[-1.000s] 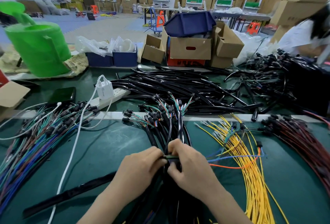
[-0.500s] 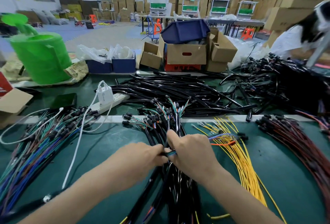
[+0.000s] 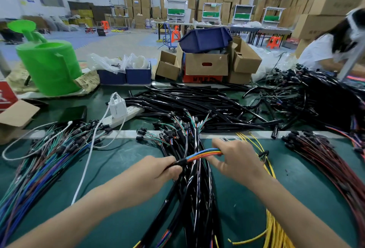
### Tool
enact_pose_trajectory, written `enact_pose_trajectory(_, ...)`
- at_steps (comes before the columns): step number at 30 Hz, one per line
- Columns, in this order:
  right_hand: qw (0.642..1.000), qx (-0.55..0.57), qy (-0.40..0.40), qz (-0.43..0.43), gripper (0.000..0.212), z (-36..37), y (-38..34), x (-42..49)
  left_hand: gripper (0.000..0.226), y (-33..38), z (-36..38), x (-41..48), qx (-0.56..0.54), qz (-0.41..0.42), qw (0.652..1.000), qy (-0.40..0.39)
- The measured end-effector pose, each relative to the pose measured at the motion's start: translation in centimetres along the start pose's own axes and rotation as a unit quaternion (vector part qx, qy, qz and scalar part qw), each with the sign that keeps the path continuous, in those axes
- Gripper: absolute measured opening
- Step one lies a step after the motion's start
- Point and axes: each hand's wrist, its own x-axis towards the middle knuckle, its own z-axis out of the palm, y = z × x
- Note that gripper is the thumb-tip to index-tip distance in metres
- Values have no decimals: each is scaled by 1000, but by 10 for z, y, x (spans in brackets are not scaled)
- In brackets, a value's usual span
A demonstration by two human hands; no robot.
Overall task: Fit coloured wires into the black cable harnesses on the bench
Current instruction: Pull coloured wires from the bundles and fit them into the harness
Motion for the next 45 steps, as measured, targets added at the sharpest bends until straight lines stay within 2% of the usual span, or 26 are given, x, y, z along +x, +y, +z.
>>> enact_pose_trajectory(4, 992, -101, -22, -74, 43, -19, 0, 14, 32, 8, -14, 7, 47, 4, 998, -29)
enact_pose_trajectory(8, 981, -146, -52, -120, 39, -29, -16, 23, 33, 23, -13, 13, 46, 16, 998, -46)
enact_pose_trajectory(11, 983, -125, -34, -133, 39, -29, -38, 26, 32, 32, -3, 19, 16, 20, 999, -29)
enact_pose_trajectory(14, 987, -64, -9, -148, 49, -23, -47, 22, 25, 36, 3, 19, 10, 29, 999, -14)
enact_pose_trajectory(16, 993, 16, -23, -118, 40, -21, -44, 19, 25, 33, 2, 17, 5, 21, 1000, -4)
enact_pose_trajectory(18, 995, 78, -63, -24, 27, -20, -32, 15, 31, 28, -3, 13, -9, 9, 1000, 4)
enact_pose_trajectory(20, 975, 189, -100, 62, 12, -16, -13, 8, 36, 21, -9, 8, -21, 1, 1000, 7)
enact_pose_trajectory(22, 963, 228, -115, 89, 8, -14, 0, 1, 36, 15, -13, 5, -20, -19, 1000, -10)
enact_pose_trajectory(23, 971, 183, -138, 72, 10, -12, 5, -2, 36, 13, -13, 4, -14, -31, 999, -26)
enact_pose_trajectory(25, 985, 17, -171, -6, 26, -11, 10, -4, 37, 10, -10, 3, 11, -44, 997, -60)
enact_pose_trajectory(28, 962, -150, -185, -130, 36, -20, 12, 1, 36, 12, -8, 1, 40, -47, 993, -105)
enact_pose_trajectory(31, 951, -188, -182, -165, 41, -36, 5, 13, 37, 18, -9, 2, 66, -34, 988, -133)
enact_pose_trajectory(34, 932, -217, -220, -191, 31, -46, -5, 22, 36, 27, -4, 4, 75, -16, 987, -143)
enact_pose_trajectory(37, 925, -254, -213, -186, 23, -56, -14, 25, 34, 32, 4, 3, 54, -9, 988, -145)
enact_pose_trajectory(41, 940, -183, -232, -172, 22, -49, -16, 22, 31, 36, 6, 3, -29, -10, 993, -110)
enact_pose_trajectory(45, 955, -121, -213, -166, 23, -47, -23, 18, 34, 48, 4, 6, -51, -11, 993, -109)
